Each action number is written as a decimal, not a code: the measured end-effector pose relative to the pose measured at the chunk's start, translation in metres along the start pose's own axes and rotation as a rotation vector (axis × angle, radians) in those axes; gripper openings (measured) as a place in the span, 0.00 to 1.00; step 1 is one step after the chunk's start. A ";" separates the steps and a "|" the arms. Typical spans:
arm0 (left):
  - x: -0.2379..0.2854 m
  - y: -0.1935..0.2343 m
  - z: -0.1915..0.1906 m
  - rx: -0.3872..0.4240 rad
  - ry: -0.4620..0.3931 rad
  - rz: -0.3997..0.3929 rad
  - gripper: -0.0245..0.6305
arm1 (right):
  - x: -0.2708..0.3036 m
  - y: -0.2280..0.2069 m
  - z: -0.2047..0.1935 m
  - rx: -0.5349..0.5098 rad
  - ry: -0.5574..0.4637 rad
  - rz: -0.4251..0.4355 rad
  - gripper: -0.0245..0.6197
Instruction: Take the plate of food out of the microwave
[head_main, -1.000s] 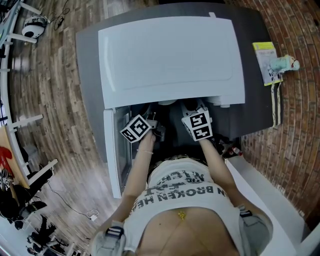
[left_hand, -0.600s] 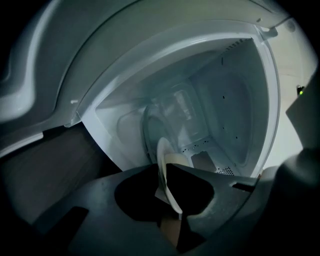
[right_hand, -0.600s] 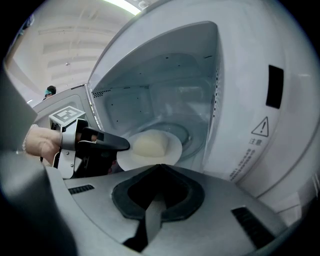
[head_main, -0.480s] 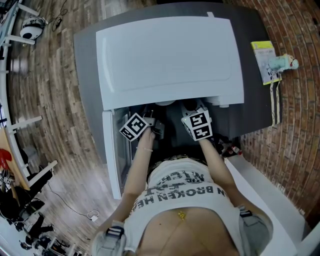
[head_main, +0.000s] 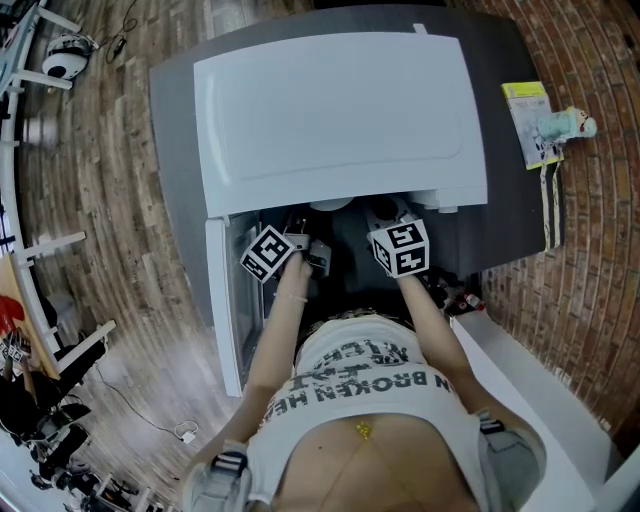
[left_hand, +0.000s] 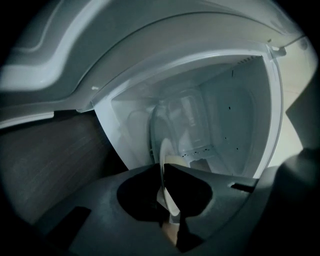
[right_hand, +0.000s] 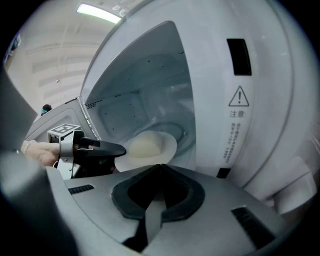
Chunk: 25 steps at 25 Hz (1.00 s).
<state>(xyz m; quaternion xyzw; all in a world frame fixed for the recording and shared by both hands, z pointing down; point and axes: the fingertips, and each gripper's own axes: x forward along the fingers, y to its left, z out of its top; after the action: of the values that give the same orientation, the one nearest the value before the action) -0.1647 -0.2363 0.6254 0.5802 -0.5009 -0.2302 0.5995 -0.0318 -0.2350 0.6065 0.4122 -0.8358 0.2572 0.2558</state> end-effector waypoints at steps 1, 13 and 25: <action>-0.001 0.000 0.000 -0.011 -0.001 -0.002 0.08 | 0.000 -0.001 -0.001 0.022 -0.005 0.000 0.05; -0.017 0.004 -0.008 -0.067 -0.007 0.001 0.07 | -0.003 0.000 -0.004 0.412 -0.114 0.146 0.08; -0.032 0.006 -0.017 -0.102 -0.013 0.008 0.07 | 0.007 0.008 -0.017 0.653 -0.102 0.274 0.22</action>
<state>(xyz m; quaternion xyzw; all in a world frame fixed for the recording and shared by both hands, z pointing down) -0.1642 -0.1997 0.6232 0.5454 -0.4949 -0.2569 0.6258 -0.0384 -0.2239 0.6213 0.3688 -0.7688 0.5215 0.0316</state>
